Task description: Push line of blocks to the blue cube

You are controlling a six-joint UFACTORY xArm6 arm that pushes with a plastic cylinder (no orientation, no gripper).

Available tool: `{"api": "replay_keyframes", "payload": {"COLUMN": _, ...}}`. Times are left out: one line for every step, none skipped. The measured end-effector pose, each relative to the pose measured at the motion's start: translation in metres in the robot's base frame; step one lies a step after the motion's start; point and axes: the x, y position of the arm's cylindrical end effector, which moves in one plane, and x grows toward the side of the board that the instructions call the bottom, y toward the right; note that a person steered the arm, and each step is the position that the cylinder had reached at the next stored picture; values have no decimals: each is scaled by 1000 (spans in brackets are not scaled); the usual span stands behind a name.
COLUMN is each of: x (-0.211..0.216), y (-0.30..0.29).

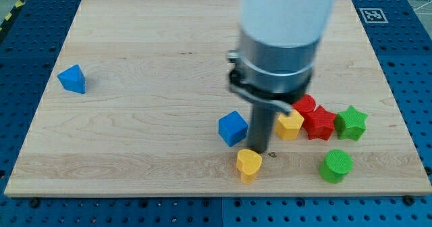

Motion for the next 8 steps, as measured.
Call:
{"api": "replay_keyframes", "payload": {"x": -6, "y": 21}}
{"api": "replay_keyframes", "payload": {"x": -7, "y": 46}}
{"api": "replay_keyframes", "payload": {"x": -9, "y": 57}}
{"api": "replay_keyframes", "payload": {"x": -9, "y": 80}}
{"api": "replay_keyframes", "payload": {"x": -9, "y": 94}}
{"api": "replay_keyframes", "payload": {"x": -9, "y": 134}}
{"api": "replay_keyframes", "payload": {"x": -8, "y": 148}}
{"api": "replay_keyframes", "payload": {"x": 4, "y": 158}}
